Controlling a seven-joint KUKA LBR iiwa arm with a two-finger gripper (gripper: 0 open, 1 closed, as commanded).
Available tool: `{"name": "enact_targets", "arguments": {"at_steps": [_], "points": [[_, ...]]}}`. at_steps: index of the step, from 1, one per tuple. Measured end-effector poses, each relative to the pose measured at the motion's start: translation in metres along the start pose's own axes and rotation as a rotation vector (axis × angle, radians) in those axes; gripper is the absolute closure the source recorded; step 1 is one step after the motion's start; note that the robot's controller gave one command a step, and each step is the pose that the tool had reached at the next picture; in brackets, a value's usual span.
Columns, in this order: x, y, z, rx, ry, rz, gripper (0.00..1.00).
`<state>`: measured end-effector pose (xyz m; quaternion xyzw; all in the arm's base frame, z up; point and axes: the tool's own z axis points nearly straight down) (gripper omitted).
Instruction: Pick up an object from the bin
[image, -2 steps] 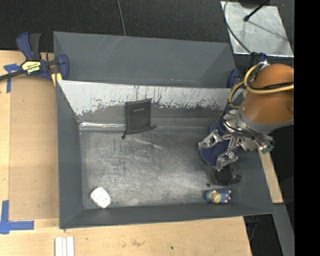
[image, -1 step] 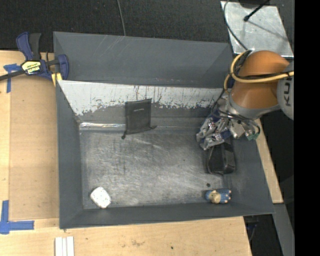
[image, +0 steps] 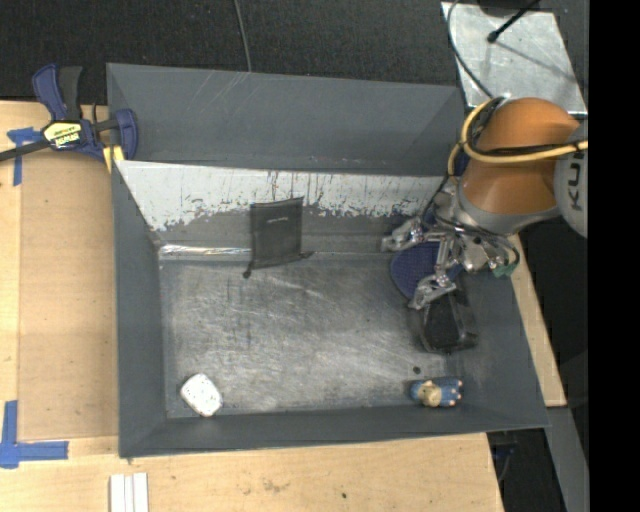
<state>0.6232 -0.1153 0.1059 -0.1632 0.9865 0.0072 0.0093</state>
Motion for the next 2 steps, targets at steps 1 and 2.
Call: {"name": "enact_targets", "arguments": {"at_steps": [1,2], "points": [[-0.009,-0.002,0.029,-0.007,0.000,-0.049,0.00],[-0.005,0.031,-0.072,0.015,0.009,-0.118,0.00]]}}
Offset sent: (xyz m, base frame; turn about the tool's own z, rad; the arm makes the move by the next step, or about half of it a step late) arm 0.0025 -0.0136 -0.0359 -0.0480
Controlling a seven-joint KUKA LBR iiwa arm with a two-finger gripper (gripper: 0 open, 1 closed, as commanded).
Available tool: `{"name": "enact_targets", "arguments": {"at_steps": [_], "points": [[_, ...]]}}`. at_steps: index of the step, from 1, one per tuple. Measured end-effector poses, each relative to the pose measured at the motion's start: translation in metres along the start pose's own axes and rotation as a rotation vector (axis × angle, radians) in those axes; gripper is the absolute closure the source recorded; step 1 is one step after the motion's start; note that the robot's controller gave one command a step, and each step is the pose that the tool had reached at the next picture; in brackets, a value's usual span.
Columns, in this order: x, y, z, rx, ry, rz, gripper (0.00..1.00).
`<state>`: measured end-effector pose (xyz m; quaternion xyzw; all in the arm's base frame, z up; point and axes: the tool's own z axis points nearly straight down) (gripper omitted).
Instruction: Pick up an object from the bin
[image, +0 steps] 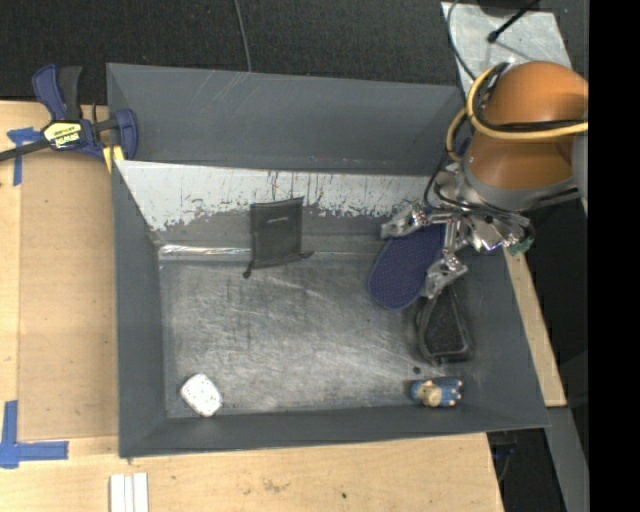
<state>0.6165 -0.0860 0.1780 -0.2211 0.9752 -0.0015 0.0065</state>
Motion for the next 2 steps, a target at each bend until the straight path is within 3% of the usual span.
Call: {"name": "enact_targets", "arguments": {"at_steps": [1,2], "points": [[-0.0028,-0.0158,0.1051,-0.008,0.002,0.095,0.00],[-0.0026,-0.0163,0.1030,-0.004,0.002,0.093,1.00]]}}
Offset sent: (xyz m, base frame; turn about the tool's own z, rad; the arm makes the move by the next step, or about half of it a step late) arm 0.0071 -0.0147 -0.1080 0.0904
